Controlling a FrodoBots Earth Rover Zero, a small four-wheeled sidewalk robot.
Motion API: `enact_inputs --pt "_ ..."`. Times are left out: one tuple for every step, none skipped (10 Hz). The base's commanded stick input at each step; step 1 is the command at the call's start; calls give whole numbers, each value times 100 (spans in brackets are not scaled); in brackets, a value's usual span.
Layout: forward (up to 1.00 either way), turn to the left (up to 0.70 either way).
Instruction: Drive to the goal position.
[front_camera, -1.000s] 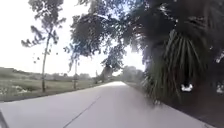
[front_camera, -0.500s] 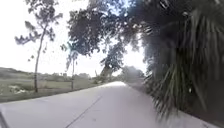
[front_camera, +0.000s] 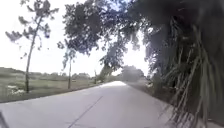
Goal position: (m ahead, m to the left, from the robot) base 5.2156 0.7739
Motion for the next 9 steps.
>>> enact_inputs --pt "85 0" --pt "85 0" --pt "85 0" --pt "85 0" --pt "85 0" --pt "85 0" --pt "85 0" --pt "85 0" --pt "85 0"
